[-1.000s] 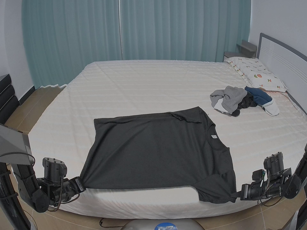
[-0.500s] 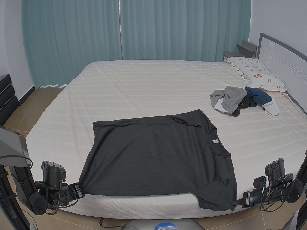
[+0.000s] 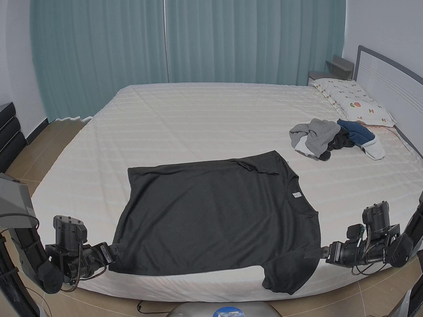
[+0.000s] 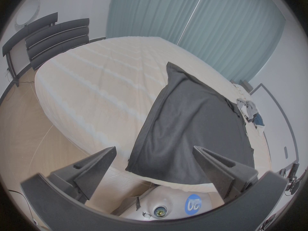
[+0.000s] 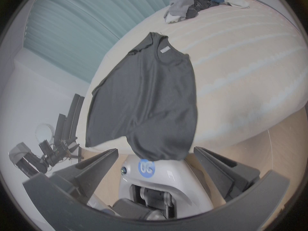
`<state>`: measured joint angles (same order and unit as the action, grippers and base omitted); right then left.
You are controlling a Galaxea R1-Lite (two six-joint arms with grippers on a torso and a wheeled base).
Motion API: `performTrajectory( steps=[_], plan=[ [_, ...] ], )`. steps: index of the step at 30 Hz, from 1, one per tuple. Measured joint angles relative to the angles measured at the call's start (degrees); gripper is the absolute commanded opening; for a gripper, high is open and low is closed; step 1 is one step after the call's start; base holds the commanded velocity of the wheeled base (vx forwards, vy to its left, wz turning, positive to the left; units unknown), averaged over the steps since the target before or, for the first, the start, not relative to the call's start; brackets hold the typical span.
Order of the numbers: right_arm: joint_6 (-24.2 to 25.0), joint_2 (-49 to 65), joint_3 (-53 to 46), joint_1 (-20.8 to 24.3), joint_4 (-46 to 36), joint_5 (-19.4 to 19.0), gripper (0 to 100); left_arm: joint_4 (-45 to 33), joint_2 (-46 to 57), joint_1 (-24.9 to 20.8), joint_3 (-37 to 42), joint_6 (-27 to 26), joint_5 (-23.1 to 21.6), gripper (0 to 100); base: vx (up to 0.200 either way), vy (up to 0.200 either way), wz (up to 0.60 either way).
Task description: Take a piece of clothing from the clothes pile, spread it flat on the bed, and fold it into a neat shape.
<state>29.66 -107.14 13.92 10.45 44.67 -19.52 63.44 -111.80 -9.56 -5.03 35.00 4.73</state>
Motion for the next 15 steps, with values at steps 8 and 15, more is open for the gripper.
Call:
performTrajectory(
  steps=[8,15],
  plan=[
    [11.09,-2.52,9.12,1.65,0.09,-0.1,100,0.04,2.23,0.27,-1.24,2.94,-0.05,100,0.0,0.0,0.0],
    [18.54,-7.63,12.36,3.0,5.74,-0.24,100,0.02,1.13,0.3,-2.95,7.34,-1.76,100,0.0,0.0,0.0]
  ],
)
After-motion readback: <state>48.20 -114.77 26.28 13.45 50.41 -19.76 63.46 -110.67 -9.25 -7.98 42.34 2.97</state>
